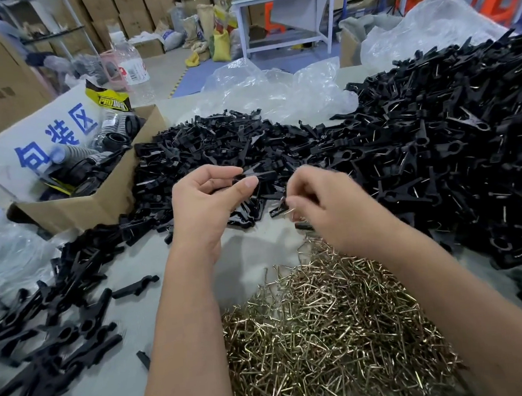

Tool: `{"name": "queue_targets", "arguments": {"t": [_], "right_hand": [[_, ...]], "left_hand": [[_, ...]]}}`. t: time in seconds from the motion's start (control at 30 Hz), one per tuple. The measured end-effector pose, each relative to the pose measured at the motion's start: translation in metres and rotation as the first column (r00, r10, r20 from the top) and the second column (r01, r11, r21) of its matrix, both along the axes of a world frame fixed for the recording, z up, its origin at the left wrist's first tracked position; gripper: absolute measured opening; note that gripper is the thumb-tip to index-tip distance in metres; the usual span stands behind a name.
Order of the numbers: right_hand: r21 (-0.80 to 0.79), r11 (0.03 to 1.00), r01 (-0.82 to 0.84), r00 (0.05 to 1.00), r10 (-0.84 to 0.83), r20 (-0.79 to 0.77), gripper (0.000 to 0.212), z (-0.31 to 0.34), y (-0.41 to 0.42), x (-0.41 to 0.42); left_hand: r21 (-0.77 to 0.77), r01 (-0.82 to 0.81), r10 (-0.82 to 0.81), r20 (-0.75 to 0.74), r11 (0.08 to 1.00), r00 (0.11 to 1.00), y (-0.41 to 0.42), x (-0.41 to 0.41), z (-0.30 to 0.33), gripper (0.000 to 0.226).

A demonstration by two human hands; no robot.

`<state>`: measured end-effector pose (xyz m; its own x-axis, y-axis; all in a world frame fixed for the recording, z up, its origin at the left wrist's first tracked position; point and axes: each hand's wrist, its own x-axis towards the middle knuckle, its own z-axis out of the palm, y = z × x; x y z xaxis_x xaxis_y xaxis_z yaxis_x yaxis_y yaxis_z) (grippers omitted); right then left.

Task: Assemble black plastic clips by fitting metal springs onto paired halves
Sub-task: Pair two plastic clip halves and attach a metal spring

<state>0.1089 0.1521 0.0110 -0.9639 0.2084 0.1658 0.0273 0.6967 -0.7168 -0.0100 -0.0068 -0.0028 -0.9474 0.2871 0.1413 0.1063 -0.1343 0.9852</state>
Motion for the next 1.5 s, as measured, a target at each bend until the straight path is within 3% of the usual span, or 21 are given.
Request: {"name": "queue_targets", "arguments": {"t": [0.33, 0.57, 0.8, 0.97, 1.27, 1.37, 1.5], "right_hand": [[-0.408, 0.905, 0.119, 0.984, -0.163, -0.074, 0.007, -0.002, 0.021, 0.003], [-0.727, 0.654, 0.212, 0.931, -0.36, -0.052, 0.007, -0.002, 0.021, -0.002], [-0.783, 0.594, 0.188, 0.929, -0.366, -0.054, 0.016, -0.004, 0.012, -0.004], [-0.764, 0.619, 0.18, 0.929, -0.362, -0.074, 0.005, -0.005, 0.01, -0.005], [-0.719, 0.656, 0.231, 0.894, -0.434, -0.108, 0.011, -0.009, 0.005, -0.006], [-0.797, 0.588, 0.136, 0.942, -0.327, -0.08, 0.012, -0.003, 0.007, -0.002], [-0.923, 0.384, 0.014, 0.988, -0.148, -0.046, 0.011, 0.003, 0.012, 0.0]], "left_hand": [[-0.058, 0.052, -0.057, -0.079, 0.997, 0.995, 0.0, 0.001, 0.001, 0.029], [-0.071, 0.155, -0.163, -0.135, 0.985, 0.977, -0.001, 0.006, 0.006, 0.029], [-0.09, 0.243, -0.256, -0.174, 0.966, 0.951, 0.001, 0.008, 0.007, 0.029], [-0.121, 0.269, -0.287, -0.181, 0.956, 0.94, 0.001, 0.008, 0.007, 0.031], [-0.151, 0.31, -0.334, -0.174, 0.939, 0.926, 0.002, 0.01, 0.007, 0.033], [-0.132, 0.309, -0.329, -0.17, 0.942, 0.929, 0.001, 0.01, 0.008, 0.032], [-0.062, 0.328, -0.333, -0.166, 0.943, 0.928, 0.002, 0.01, 0.008, 0.029]]}}
